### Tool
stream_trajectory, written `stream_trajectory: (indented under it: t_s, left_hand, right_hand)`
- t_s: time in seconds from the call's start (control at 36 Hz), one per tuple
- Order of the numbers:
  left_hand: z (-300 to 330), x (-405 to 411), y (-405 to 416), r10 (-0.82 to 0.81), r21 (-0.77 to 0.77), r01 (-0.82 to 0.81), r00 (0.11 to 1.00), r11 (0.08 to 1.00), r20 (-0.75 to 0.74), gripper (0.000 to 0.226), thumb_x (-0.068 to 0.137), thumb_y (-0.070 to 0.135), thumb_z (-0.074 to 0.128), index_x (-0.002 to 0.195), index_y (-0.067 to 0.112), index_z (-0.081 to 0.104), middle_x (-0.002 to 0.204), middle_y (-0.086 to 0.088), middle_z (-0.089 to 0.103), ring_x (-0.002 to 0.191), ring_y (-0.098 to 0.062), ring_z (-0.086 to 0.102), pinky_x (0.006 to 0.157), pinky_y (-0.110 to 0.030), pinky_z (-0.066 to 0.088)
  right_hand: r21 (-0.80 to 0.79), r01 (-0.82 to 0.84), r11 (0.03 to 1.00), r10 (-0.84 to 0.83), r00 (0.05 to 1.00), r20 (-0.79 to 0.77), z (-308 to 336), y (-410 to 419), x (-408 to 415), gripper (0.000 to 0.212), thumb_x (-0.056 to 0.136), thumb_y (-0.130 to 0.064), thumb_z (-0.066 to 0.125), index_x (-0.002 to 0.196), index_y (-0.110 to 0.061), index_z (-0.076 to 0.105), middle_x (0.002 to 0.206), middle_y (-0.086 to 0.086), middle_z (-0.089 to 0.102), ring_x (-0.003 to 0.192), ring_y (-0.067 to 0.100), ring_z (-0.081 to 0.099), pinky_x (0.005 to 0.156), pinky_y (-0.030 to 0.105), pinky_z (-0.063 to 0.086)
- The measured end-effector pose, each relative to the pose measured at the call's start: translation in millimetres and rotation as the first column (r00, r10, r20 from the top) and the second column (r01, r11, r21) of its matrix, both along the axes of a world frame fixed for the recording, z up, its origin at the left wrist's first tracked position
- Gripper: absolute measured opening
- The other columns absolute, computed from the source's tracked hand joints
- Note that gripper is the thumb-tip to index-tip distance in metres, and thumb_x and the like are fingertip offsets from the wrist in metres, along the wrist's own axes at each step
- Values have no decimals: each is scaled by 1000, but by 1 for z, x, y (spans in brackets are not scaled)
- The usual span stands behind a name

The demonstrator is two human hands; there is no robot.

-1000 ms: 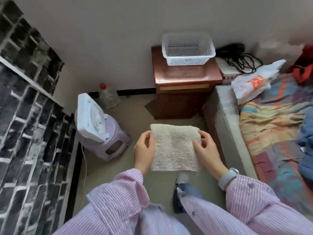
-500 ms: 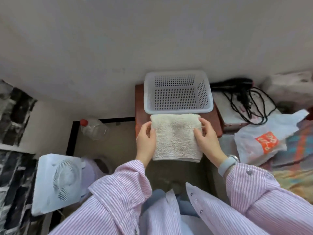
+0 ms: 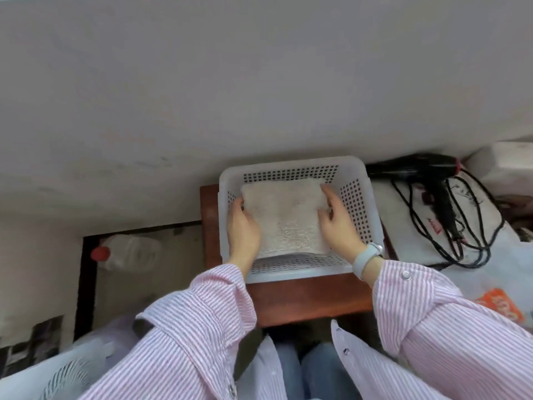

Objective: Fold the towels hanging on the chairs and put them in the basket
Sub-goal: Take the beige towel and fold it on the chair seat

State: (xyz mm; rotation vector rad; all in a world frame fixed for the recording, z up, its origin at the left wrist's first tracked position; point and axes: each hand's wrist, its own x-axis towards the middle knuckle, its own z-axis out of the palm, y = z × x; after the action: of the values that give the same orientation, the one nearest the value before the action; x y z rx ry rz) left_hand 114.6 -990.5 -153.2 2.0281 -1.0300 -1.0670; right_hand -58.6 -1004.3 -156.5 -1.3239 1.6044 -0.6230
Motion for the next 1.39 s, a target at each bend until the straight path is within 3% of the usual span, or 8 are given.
stream_trajectory:
  t_s: [0.31, 0.44, 0.53, 0.67, 1.06, 1.14, 1.25, 1.39]
  left_hand:
    - [-27, -11, 2, -224, 118, 198, 933, 973, 282, 55, 95, 4, 34, 145, 3, 12, 152, -14, 17, 141, -22, 15, 109, -18, 8]
    - [-31, -8, 2, -500, 200, 487, 630, 850, 593, 65, 89, 11, 50, 145, 5, 17, 154, -18, 9, 142, -34, 2, 115, -43, 2]
    - [-39, 1, -11, -731, 427, 614, 412, 664, 544, 89, 88, 32, 55, 145, 10, -10, 154, -14, -14, 141, -32, -16, 113, -43, -12]
    - [-51, 13, -32, -864, 642, 599, 194, 479, 464, 124, 72, 56, 66, 139, 10, -28, 148, -14, -32, 137, -32, -27, 111, -42, -15]
    - [-58, 7, -34, -886, 761, 505, 17, 407, 463, 127, 70, 69, 57, 135, 9, -33, 146, -16, -34, 135, -35, -30, 107, -48, -20]
    - [-44, 7, -23, -862, 712, 518, 108, 474, 495, 113, 77, 58, 58, 141, 13, -23, 150, -12, -27, 138, -33, -24, 108, -47, -19]
    - [-10, 4, 0, -718, 449, 562, 501, 694, 483, 82, 87, 28, 56, 147, 15, 1, 155, -14, -9, 142, -29, -12, 115, -37, -3]
    - [37, 19, 53, -415, 122, 423, 722, 898, 553, 57, 92, 25, 47, 144, 14, 25, 151, -6, 24, 140, -24, 16, 112, -41, 26]
  right_hand:
    - [221, -159, 962, 168, 985, -26, -59, -22, 0, 52, 97, -13, 34, 144, -29, 19, 140, 8, 41, 111, 21, 51, 93, 26, 39]
    - [76, -243, 967, 254, 893, -372, -54, -29, -5, 48, 96, -22, 36, 143, -19, 26, 143, 11, 34, 125, 27, 39, 104, 38, 35]
    - [-144, -479, 866, 294, 721, -628, -49, -25, -3, 49, 90, -26, 33, 136, -9, 37, 136, 19, 44, 124, 36, 43, 102, 52, 38]
    - [50, -830, 555, 564, 331, -756, -79, -22, -1, 69, 86, -58, 29, 144, -20, 23, 150, 17, 23, 139, 37, 19, 106, 62, 18]
    - [174, -862, 476, 712, 262, -651, -90, -34, -1, 75, 74, -72, -9, 137, -33, -25, 143, 4, -37, 133, 26, -35, 107, 49, -24]
    - [135, -850, 509, 708, 324, -628, -70, -35, -3, 73, 80, -56, 1, 146, -26, 1, 154, 5, -12, 141, 28, -18, 111, 51, -15]
    - [-111, -688, 717, 576, 674, -463, -26, -27, 8, 52, 89, -32, 21, 131, -15, 45, 136, 7, 49, 132, 27, 37, 115, 49, 10]
    - [-167, -548, 819, 487, 820, -300, 27, -5, 41, 35, 93, -13, 39, 125, -10, 52, 124, 7, 58, 116, 20, 51, 99, 30, 38]
